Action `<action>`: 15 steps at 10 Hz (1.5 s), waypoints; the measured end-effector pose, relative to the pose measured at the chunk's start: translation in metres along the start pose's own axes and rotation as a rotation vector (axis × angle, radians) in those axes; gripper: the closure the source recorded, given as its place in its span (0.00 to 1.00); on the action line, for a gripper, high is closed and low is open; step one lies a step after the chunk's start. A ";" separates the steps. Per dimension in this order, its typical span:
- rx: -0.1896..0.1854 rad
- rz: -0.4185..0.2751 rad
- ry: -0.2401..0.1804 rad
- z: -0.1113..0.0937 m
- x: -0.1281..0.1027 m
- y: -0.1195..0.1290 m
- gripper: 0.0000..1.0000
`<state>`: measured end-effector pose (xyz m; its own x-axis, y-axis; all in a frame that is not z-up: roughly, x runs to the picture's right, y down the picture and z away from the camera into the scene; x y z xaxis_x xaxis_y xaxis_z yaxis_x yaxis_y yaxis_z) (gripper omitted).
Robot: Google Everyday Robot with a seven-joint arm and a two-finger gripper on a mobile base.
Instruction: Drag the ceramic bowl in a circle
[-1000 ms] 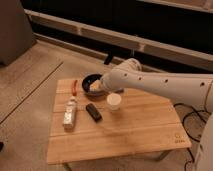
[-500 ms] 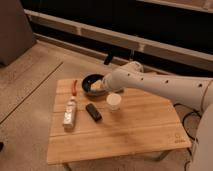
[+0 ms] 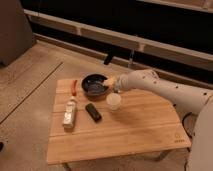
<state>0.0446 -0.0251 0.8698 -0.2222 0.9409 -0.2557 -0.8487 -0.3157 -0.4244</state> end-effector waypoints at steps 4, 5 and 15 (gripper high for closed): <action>0.002 -0.163 0.072 0.040 -0.021 0.022 0.35; 0.001 -0.165 0.074 0.042 -0.022 0.023 0.35; 0.093 -0.067 0.213 0.101 -0.020 -0.011 0.35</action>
<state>0.0104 -0.0282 0.9674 -0.0655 0.9091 -0.4115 -0.9010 -0.2311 -0.3671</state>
